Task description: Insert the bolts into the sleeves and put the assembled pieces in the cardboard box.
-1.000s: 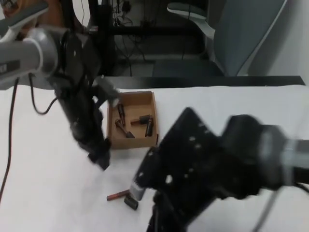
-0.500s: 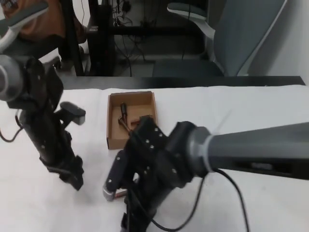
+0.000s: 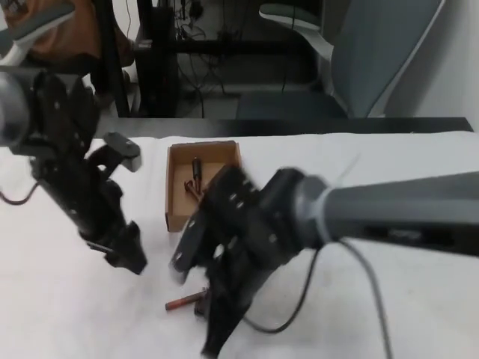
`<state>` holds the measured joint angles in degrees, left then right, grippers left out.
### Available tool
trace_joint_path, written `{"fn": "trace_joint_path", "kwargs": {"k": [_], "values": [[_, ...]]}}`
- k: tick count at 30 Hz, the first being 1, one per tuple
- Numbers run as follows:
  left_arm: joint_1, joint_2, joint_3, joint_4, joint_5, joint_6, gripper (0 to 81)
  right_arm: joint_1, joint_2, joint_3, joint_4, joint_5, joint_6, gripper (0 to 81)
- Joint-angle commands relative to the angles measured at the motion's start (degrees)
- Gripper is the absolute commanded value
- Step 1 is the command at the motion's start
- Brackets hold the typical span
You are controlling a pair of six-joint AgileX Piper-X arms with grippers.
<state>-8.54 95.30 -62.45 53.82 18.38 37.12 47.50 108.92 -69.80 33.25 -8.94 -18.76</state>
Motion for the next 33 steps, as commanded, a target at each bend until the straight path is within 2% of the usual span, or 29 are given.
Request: {"fn": "trace_joint_path", "kwargs": {"k": [1, 3, 6, 8, 10, 11, 15, 16, 17, 21, 23, 27, 33], "values": [[-4.21, -0.62, -0.09, -2.09, 0.93, 3.89, 61.7, -2.1, -6.21, 2.9, -0.77, 0.05, 2.16, 0.6], [-6.88, -0.62, -0.09, -4.99, -2.15, 4.87, 61.7, -3.13, -9.66, 5.57, -1.96, -0.95, 0.85, 0.6], [-9.35, -0.62, -0.09, -6.75, -7.22, 3.78, 61.7, -3.0, -12.34, 7.11, 0.0, -10.96, -4.75, 0.6], [-9.23, -0.62, -0.09, -6.02, -7.14, 1.77, 62.4, -1.96, -12.27, 6.87, 1.05, -12.77, -7.1, 0.1], [-8.01, -0.62, -0.09, -5.42, -6.96, 0.02, 62.4, -1.16, -11.64, 6.88, 0.36, -12.77, -7.08, 5.6], [-7.27, -0.62, -0.09, -4.85, -6.96, -0.28, 62.3, -0.98, -11.14, 6.88, 0.14, -12.59, -7.08, 13.4], [-3.81, -0.62, -0.09, -1.92, -6.61, -0.31, 62.3, -0.82, -8.78, 6.04, 0.08, -5.98, -7.53, 55.6], [-2.86, -0.62, -0.09, -1.62, -6.62, -0.31, 62.3, -0.82, -8.07, 5.69, -0.07, -5.3, -7.86, 61.0], [-1.97, -0.62, -0.09, -1.55, -6.51, -0.31, 62.3, -0.82, -7.31, 5.34, -0.07, -5.3, -8.47, 60.9], [0.1, -0.62, -0.09, -1.41, -6.11, -0.31, 62.3, -0.82, -3.52, 3.33, -0.43, -5.24, -10.75, 44.9], [0.11, -0.62, -0.09, -1.25, -4.73, -0.31, 62.3, -0.82, -1.68, 1.81, -0.62, -4.61, -11.07, 46.5], [0.11, -0.62, -0.09, -2.55, -2.28, -0.31, 62.3, -0.82, 1.7, -1.71, -0.59, -4.61, -11.07, 55.4], [0.11, -0.62, -0.09, -2.57, -1.93, -0.31, 62.3, -0.95, 5.41, -5.04, -0.59, -1.97, -11.29, 54.2]]}}
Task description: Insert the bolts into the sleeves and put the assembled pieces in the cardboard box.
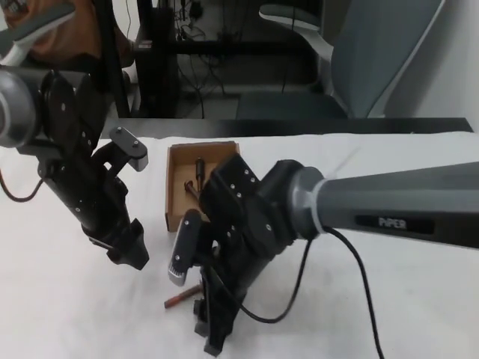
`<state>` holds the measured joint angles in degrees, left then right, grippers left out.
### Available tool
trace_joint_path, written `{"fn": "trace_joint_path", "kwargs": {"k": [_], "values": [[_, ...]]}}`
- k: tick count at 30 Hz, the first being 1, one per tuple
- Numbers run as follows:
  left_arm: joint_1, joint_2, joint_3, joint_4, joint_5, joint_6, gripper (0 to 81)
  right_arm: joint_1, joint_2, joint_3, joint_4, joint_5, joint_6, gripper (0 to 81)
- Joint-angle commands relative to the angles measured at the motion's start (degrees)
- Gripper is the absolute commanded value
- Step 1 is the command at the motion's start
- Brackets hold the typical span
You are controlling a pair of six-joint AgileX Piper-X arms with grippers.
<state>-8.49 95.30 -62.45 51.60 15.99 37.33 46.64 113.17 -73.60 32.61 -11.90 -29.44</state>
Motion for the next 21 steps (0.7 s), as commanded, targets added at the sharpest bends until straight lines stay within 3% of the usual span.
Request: {"fn": "trace_joint_path", "kwargs": {"k": [1, 2, 5, 6, 14, 21], "values": [[0.05, -0.62, -0.09, -0.64, 0.44, -0.52, 62.3, -0.17, 1.59, -1.36, 0.04, 1.23, -0.61, 51.0], [0.05, -0.62, -0.09, -0.75, 0.44, -0.52, 62.3, -0.27, 1.84, -1.35, 0.04, 1.36, -0.61, 44.5], [0.05, -0.62, -0.09, -1.21, 0.44, -0.52, 62.3, -0.21, 2.41, -1.35, 1.25, 1.76, -2.02, 6.7], [0.05, -0.62, -0.09, -1.36, 0.44, -0.84, 62.3, -0.21, 2.39, -1.35, 1.59, 1.76, -2.47, 0.3], [-1.41, -0.62, -0.09, -2.47, 4.24, -0.91, 62.3, -1.64, -4.32, -1.35, 3.88, 3.04, 4.35, 0.6], [-9.48, -0.62, -0.09, -4.14, -0.79, 1.28, 62.3, -3.37, -16.71, 3.75, 3.74, 3.04, 15.03, 0.6]]}}
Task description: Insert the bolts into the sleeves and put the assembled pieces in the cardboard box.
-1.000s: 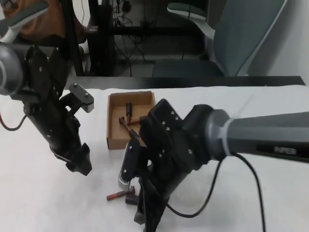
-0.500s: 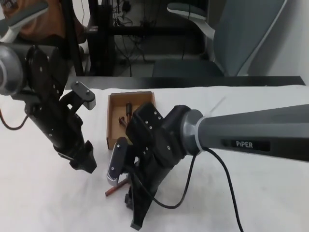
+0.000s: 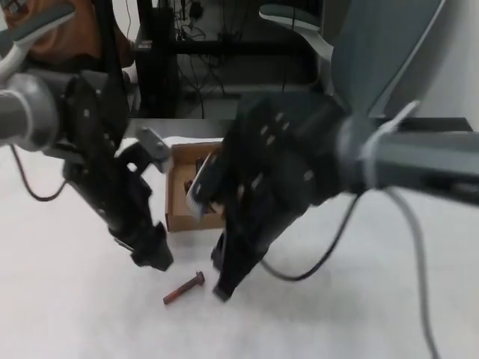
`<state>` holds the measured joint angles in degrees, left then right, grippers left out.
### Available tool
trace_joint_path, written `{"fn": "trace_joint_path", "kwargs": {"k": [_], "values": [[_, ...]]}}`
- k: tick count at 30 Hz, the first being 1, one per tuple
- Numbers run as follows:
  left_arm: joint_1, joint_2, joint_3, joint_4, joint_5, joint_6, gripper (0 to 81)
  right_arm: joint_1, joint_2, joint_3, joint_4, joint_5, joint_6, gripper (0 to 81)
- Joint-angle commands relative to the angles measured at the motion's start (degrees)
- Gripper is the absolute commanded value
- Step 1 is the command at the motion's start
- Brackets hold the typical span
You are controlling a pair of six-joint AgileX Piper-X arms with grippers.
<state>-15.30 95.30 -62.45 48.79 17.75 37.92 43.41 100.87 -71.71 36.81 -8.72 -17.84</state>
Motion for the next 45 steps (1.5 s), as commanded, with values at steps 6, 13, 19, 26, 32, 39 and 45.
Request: {"fn": "trace_joint_path", "kwargs": {"k": [6, 13, 19, 26, 32, 39, 45], "values": [[-6.83, 0.16, -0.09, -4.63, -5.76, 0.7, 62.0, -0.22, -14.37, 8.87, -1.15, -0.04, 7.79, 0.6], [-8.72, 5.13, -0.09, -5.02, -5.88, 1.56, 62.0, -0.22, -24.06, 15.01, -3.11, 0.76, 9.31, 0.6], [-12.47, 9.21, -0.09, -7.79, -6.25, 1.45, 61.3, -0.39, -26.33, 15.58, -3.27, 0.76, 9.22, 0.6], [-14.2, 13.07, -0.09, -7.03, -11.29, -0.78, 1.0, -0.39, -26.44, 15.58, -2.94, 0.76, 9.22, 0.6], [-14.7, 8.1, -0.22, -11.65, -10.87, -7.0, 1.8, -0.39, -28.48, 17.56, 0.14, 1.42, 9.22, 0.6], [-13.45, -11.67, 1.41, -20.53, -4.63, -16.58, 1.8, -0.29, -41.15, 30.45, -9.45, 3.53, 10.71, 0.6], [-14.71, -31.19, 14.94, -43.61, 0.35, -29.36, 1.8, 5.27, -49.26, 41.76, -25.77, 1.55, 13.67, 0.6]]}}
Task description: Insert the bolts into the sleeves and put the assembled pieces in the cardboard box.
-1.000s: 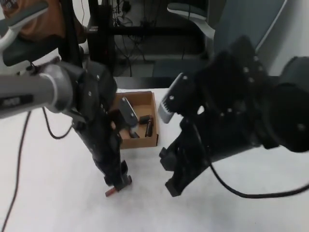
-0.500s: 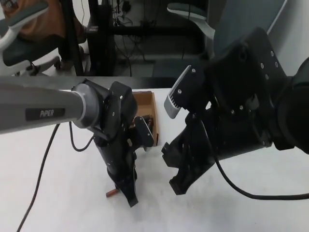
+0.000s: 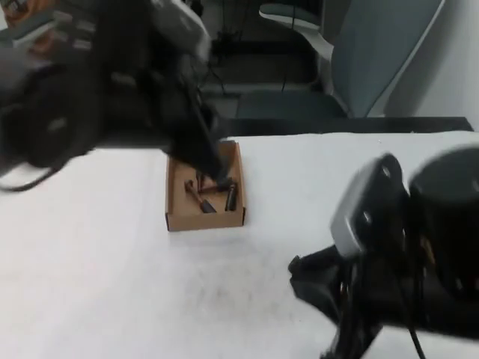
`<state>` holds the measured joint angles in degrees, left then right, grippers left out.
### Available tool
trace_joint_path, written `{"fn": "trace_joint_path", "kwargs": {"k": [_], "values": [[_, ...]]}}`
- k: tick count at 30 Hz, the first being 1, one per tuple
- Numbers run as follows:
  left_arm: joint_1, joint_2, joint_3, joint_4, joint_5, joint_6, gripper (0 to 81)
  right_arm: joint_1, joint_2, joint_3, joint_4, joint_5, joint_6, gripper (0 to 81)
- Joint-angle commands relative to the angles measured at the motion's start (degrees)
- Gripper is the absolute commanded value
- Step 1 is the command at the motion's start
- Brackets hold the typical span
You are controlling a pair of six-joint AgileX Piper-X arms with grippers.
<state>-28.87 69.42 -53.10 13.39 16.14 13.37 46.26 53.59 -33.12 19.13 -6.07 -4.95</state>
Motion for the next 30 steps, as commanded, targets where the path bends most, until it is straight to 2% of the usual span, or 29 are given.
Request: {"fn": "trace_joint_path", "kwargs": {"k": [1, 6, 10, 15, 19, 30], "values": [[-1.9, -8.57, 9.03, -12.97, 1.83, -6.33, 1.8, 4.08, -2.18, 4.54, -11.27, -0.68, 0.72, 0.6], [-5.89, -22.57, 24.14, -27.29, -2.27, -15.85, 1.8, 11.23, -0.44, 8.43, -22.64, 8.35, 0.77, 0.6], [-8.27, -29.35, 33.32, -32.15, -6.08, -22.08, 1.8, 14.78, 4.34, 9.88, -30.84, 10.04, 0.87, 0.6], [-9.43, -32.97, 38.81, -37.89, -5.81, -27.45, 1.8, 15.46, 12.05, 9.76, -41.31, 10.95, 0.87, 0.6], [-9.51, -33.05, 39.91, -38.63, -5.78, -30.03, 1.8, 15.46, 15.72, 8.74, -49.9, 10.36, 4.14, 0.6], [-9.73, -32.94, 40.22, -39.82, -5.33, -30.67, 1.8, 15.46, 16.3, 8.42, -56.75, 9.61, 6.31, 0.6]]}}
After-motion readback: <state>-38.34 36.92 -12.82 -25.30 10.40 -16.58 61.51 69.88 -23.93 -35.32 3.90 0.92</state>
